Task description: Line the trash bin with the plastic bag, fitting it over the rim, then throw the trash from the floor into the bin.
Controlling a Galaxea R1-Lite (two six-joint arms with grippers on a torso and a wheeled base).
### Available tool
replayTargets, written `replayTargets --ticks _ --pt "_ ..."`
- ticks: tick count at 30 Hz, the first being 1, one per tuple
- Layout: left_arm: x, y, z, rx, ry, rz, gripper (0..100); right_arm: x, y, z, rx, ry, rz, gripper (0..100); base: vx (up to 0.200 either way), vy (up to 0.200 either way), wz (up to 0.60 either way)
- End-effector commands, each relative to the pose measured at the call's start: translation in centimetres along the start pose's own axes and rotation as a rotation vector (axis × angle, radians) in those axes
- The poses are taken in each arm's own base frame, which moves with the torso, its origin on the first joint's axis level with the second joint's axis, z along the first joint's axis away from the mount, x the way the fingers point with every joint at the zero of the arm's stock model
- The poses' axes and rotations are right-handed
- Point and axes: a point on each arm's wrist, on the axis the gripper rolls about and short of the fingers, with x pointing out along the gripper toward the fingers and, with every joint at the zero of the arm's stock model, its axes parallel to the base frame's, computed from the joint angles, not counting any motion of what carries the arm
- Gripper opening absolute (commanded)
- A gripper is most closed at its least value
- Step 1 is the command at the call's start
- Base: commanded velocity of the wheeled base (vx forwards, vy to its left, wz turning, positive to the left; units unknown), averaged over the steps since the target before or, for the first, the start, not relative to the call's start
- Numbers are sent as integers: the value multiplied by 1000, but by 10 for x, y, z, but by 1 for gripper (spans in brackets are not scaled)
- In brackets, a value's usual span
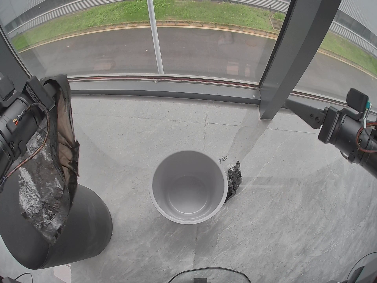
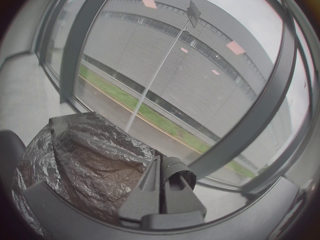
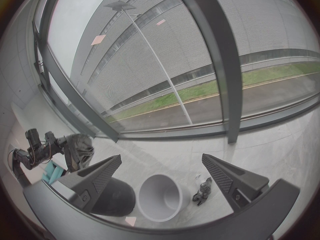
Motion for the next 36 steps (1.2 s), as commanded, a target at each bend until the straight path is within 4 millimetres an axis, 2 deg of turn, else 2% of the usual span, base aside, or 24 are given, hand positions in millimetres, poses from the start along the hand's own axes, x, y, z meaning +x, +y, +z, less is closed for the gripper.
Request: replayTargets --ticks 1,10,17,23,25,27,28,30,33,36 --pt "-24 -19 9 -103 81 -189 0 13 20 -39 -8 144 68 100 0 0 0" --pt "-29 -38 22 -387 295 -495 0 21 30 -53 -14 200 100 100 0 0 0" --pt "-17 -48 23 -496 380 -570 0 27 40 -67 -23 242 139 100 0 0 0" --pt "-15 -52 22 -659 487 -686 0 24 60 -95 -52 343 207 100 0 0 0" --pt "-15 -52 22 -659 487 -686 0 24 60 -95 -52 343 207 100 0 0 0" --pt "-10 -53 17 -679 501 -714 0 24 78 -119 -98 408 212 100 0 0 0" --pt "-10 -53 17 -679 501 -714 0 24 78 -119 -98 408 212 100 0 0 0" --pt "-9 -53 17 -678 506 -719 0 24 94 -134 -127 431 223 100 0 0 0" --pt "-9 -53 16 -681 508 -715 0 29 103 -144 -142 423 219 100 0 0 0" --pt "-5 -55 12 -686 519 -709 0 40 112 -154 -150 388 196 100 0 0 0"
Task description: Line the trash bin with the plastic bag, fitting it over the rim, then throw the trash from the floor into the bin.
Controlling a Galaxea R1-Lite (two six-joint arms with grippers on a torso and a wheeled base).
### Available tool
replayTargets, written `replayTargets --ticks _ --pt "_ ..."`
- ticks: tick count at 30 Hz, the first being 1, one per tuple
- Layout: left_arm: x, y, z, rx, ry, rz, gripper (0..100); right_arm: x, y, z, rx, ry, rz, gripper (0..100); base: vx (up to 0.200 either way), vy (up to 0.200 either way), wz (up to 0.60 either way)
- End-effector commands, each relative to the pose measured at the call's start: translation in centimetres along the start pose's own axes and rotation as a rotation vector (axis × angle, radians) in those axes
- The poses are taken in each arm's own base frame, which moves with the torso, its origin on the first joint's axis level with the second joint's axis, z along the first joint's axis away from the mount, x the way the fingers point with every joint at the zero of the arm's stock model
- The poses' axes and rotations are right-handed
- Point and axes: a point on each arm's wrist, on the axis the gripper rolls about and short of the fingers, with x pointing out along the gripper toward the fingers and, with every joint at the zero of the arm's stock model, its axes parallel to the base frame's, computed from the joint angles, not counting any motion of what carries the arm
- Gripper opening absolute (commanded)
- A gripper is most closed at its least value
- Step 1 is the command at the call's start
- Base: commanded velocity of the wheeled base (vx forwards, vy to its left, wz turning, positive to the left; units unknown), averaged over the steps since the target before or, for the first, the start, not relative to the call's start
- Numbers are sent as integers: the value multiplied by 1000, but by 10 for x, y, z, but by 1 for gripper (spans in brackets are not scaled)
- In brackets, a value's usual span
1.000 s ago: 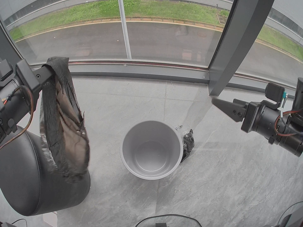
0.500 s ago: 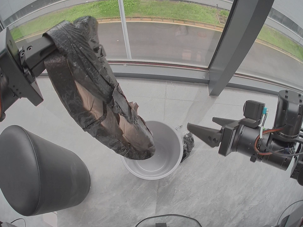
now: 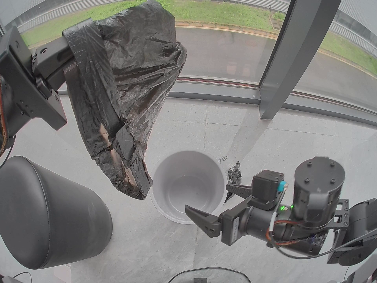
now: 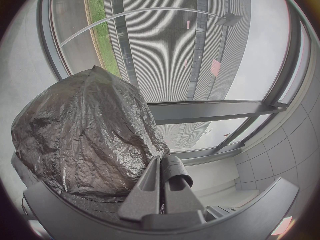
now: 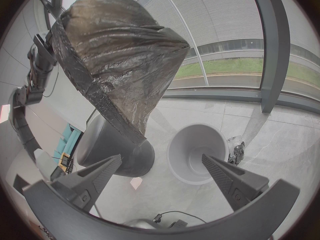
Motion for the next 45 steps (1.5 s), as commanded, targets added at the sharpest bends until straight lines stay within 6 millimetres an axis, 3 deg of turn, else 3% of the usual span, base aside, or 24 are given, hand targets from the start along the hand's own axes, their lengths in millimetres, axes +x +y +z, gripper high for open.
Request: replayTargets --ticks 1,6,17,28,45 --pt "9 9 -3 -21 10 22 0 38 17 -25 -41 22 -51 100 0 0 0" --pt "12 12 -6 -34 18 27 0 62 34 -35 -59 -27 -109 100 0 0 0" --pt "11 12 -11 -44 31 25 0 75 46 -39 -107 -31 -98 100 0 0 0" --pt "9 9 -15 -102 47 4 0 107 29 -41 -158 -87 -197 100 0 0 0" --pt "10 9 -18 -116 65 1 0 127 24 -56 -292 -156 -215 100 0 0 0"
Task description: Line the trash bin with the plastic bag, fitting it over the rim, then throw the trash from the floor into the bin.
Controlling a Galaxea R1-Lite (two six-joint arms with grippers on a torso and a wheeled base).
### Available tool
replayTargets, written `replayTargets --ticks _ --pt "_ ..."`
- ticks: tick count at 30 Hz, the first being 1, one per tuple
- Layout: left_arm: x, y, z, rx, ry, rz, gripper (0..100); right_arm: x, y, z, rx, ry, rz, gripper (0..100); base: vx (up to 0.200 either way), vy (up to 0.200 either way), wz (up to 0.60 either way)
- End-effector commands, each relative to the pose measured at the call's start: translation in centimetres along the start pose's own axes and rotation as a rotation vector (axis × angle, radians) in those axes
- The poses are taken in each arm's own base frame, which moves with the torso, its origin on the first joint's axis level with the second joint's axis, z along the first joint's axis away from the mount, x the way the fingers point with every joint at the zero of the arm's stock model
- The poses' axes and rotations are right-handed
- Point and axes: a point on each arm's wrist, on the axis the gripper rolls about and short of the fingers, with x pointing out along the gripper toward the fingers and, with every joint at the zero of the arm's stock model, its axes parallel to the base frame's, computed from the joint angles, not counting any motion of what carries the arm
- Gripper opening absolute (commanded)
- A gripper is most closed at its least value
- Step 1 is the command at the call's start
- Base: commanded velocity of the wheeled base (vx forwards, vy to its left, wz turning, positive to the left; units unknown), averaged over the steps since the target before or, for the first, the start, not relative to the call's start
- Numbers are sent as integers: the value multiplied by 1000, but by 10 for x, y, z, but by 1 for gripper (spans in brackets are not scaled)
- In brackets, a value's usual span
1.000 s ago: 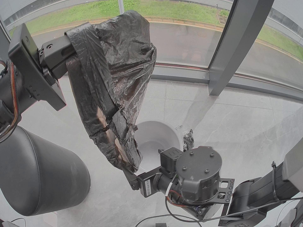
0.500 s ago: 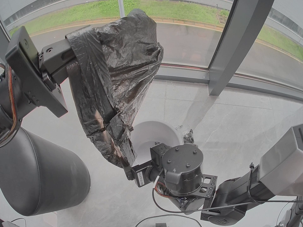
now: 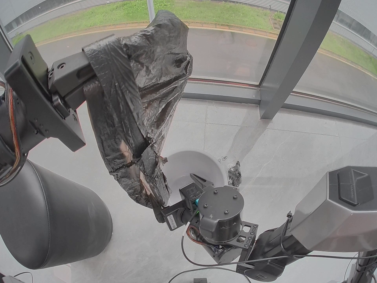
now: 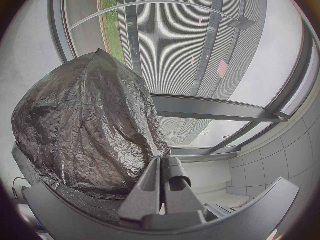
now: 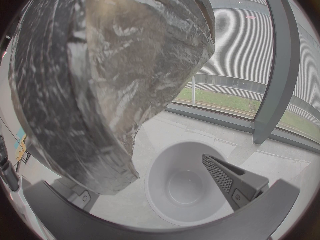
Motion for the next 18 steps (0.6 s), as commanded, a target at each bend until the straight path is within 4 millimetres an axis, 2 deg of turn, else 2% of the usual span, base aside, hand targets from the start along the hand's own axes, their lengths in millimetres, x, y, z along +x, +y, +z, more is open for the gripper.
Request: replayTargets --ticks 1,9,10,18 --pt "0 0 0 0 0 -1 0 3 2 -9 -11 20 -2 100 0 0 0" --pt "-1 -1 0 0 0 -2 0 3 2 -9 -10 19 -23 100 0 0 0" --pt "-1 -1 0 1 -2 -2 0 3 2 -9 -10 19 -23 0 0 0 0" --pt "0 1 0 0 0 3 0 2 1 -9 -4 6 -26 0 0 0 0"
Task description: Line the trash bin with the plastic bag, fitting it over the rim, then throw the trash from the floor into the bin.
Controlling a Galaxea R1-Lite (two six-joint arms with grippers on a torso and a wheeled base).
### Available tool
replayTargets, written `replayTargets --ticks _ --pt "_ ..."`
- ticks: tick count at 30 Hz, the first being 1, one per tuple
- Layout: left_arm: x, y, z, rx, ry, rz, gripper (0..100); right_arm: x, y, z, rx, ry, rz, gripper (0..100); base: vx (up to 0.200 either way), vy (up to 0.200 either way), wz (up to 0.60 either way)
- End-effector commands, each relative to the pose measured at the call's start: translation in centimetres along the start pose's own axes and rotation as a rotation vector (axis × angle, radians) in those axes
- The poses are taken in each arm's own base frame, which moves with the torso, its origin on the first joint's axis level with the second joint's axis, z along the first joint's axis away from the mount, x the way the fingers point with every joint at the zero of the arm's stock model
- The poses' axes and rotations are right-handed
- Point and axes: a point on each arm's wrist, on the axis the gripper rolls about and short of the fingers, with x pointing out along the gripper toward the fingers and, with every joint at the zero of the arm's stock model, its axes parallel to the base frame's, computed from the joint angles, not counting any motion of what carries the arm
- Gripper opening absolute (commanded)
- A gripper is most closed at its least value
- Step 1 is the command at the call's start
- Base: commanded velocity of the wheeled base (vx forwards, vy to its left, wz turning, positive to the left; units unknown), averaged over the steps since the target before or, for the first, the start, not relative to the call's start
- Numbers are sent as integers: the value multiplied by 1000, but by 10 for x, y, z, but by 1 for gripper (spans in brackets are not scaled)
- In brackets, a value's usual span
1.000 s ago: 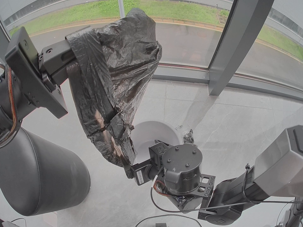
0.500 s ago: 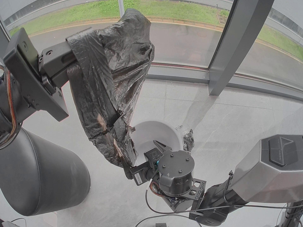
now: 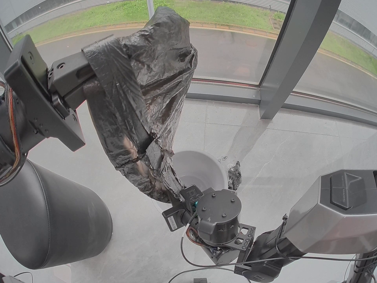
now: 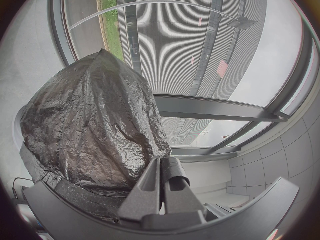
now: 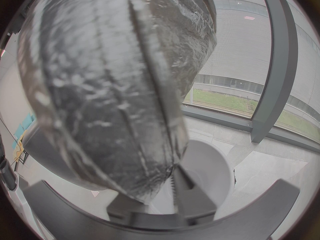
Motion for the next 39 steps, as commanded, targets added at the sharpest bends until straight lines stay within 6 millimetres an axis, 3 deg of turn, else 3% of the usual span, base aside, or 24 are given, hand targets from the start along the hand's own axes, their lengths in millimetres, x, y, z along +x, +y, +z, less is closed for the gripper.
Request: replayTargets --ticks 1,9,15,16,20,23,28,34,39 --pt "0 2 -1 -1 3 5 0 -2 -1 0 1 -4 0 0 0 0 0" --pt "-4 21 0 21 -10 77 0 -25 -21 20 -7 3 2 0 0 0 0" --pt "-12 68 7 55 -52 258 0 -84 -70 66 -60 146 85 0 0 0 0" --pt "-13 68 7 58 -52 260 0 -85 -71 67 -61 150 88 0 0 0 0" --pt "-18 99 2 132 -14 369 0 -116 -114 102 -69 357 201 0 0 0 0" --pt "-24 116 -4 177 15 436 0 -132 -139 129 26 478 310 0 0 0 0" --pt "-35 132 -15 255 74 503 0 -132 -168 163 253 576 386 0 0 0 0" --pt "-40 156 -24 287 108 617 0 -120 -189 163 366 597 469 0 0 0 0" --pt "-48 171 -35 300 165 682 0 -115 -195 159 396 607 487 0 0 0 0"
